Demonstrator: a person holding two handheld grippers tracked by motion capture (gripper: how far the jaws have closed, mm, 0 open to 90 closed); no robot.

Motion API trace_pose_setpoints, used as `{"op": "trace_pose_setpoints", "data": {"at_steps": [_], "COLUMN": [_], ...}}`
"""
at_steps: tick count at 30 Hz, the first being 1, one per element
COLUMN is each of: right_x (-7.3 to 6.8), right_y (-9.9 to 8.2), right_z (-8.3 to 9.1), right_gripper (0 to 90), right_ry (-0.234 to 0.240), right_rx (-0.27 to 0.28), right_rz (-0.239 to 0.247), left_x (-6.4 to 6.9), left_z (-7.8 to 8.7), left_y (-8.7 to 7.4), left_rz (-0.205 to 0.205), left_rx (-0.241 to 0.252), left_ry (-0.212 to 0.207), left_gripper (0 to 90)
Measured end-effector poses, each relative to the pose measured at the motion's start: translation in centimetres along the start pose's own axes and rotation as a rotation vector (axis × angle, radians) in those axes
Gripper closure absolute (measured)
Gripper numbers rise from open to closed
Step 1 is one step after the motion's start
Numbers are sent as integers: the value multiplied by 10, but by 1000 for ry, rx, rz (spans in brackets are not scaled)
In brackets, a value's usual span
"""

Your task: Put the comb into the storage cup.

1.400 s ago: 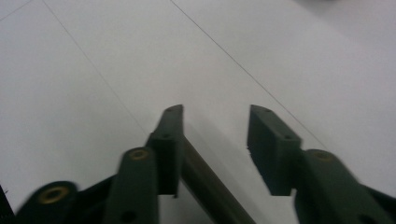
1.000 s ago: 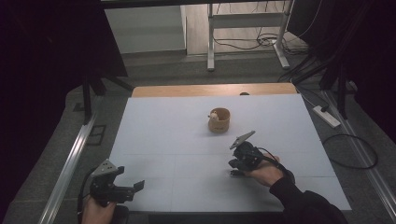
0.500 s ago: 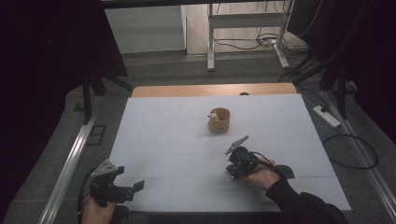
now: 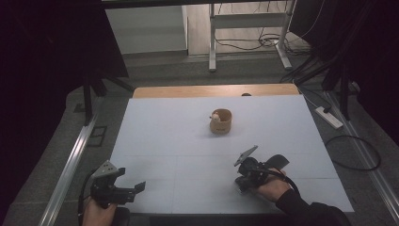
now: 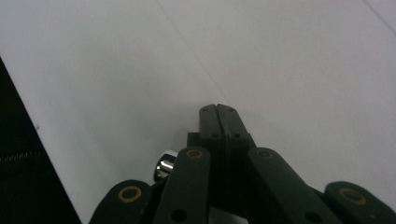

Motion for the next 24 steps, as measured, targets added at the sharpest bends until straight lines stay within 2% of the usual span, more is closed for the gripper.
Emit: {"op": "trace_pose_setpoints", "data": {"at_steps": [9,24], "right_x": [7,33], "right_y": [-25,-46], "right_z": [6,17], "right_gripper": [898,898], "right_ry": [20,-15], "right_rx": [-34,-43], "right_rz": [-23,-92], "left_x": [-1,-1], "left_z": [-1,-1], "left_y": [1,1], "left_rz": [2,7], "left_rx": [-2,-3], "left_ry": [0,-1], "left_gripper": [14,16]}}
Point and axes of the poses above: each handheld gripper's, and its own axes: z roughly backward along the jaws, y roughly out of its top, x roughly to its right, the point moved 4 cm from there along -z, roughly forward along the jaws, and after that the axes turned 14 degrees about -x, right-handed, at the moved point
